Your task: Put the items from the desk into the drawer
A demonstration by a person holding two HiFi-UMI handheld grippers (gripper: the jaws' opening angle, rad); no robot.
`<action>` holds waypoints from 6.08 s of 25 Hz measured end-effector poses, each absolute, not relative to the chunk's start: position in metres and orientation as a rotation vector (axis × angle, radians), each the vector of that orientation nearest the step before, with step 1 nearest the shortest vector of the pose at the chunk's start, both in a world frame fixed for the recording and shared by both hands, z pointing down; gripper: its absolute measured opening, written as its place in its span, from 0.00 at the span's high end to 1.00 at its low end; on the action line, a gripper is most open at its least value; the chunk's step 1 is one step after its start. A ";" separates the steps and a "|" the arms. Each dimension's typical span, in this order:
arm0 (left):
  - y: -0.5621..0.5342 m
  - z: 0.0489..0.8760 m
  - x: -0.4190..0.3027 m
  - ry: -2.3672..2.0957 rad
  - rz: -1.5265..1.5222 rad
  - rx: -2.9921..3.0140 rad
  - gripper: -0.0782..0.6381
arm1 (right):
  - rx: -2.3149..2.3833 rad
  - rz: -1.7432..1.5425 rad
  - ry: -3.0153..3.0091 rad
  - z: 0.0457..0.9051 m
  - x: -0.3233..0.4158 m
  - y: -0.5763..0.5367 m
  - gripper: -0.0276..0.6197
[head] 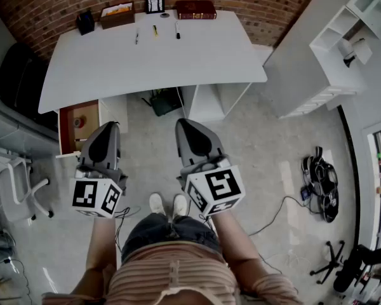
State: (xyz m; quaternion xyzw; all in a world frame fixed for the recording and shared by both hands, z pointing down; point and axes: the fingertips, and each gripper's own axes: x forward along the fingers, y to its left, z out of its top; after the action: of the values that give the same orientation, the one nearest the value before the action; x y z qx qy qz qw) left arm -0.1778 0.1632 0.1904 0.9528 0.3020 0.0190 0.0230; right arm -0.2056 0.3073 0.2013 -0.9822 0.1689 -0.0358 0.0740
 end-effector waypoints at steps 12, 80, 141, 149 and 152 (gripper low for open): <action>0.172 0.198 -0.182 0.934 0.084 2.952 0.88 | -2.940 -0.121 0.499 0.208 -0.209 0.321 0.93; 0.147 0.238 0.182 0.882 0.292 2.875 0.88 | -2.946 -0.335 0.331 0.237 0.134 0.315 0.93; 0.247 0.488 0.476 0.604 1.377 2.835 0.74 | -2.787 -1.033 0.603 0.411 0.407 0.349 0.93; 0.246 0.489 0.478 0.582 1.452 2.839 0.75 | -2.758 -1.047 0.598 0.413 0.411 0.349 0.93; 0.247 0.490 0.478 0.592 1.507 2.854 0.76 | -2.762 -1.044 0.591 0.414 0.412 0.350 0.93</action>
State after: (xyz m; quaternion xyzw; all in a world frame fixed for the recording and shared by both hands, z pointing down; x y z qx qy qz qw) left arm 0.4779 0.2472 0.4900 0.8678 0.1798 0.4580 -0.0699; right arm 0.4121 0.3500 0.4136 -0.9153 0.1959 -0.3459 0.0654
